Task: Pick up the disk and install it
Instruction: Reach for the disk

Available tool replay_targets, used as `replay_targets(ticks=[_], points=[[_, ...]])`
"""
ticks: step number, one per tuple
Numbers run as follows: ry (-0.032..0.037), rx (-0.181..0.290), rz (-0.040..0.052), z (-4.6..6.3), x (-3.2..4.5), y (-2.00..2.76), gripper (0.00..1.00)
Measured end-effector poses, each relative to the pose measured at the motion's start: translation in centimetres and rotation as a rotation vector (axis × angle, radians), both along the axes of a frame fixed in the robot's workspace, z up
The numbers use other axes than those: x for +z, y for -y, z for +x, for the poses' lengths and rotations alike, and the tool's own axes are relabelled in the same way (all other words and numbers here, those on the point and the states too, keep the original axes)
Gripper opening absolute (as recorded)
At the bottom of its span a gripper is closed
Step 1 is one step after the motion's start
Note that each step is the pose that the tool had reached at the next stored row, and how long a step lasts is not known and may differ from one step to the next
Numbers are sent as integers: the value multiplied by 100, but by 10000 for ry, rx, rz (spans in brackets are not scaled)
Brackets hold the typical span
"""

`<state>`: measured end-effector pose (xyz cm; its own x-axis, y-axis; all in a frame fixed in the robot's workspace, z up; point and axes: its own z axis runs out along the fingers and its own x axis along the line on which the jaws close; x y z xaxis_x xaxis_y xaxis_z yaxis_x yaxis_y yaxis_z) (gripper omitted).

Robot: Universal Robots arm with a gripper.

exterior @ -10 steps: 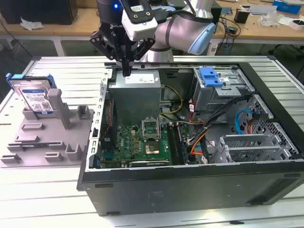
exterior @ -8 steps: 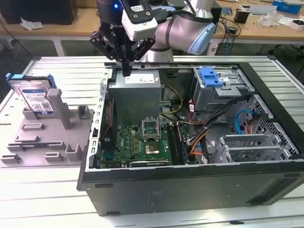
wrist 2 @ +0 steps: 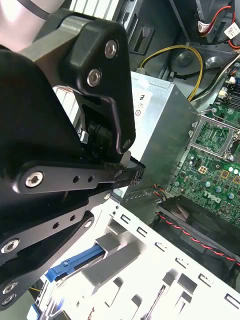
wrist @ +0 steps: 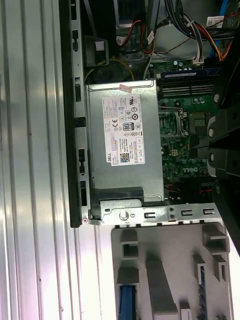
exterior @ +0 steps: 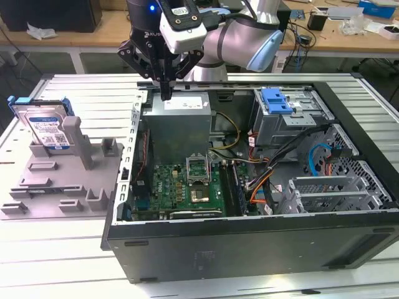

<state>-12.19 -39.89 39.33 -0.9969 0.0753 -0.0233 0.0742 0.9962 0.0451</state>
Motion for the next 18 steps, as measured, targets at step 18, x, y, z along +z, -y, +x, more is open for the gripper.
replay_targets(ticks=[18], points=[[1, -1, 1, -389, -19, -29, 11]])
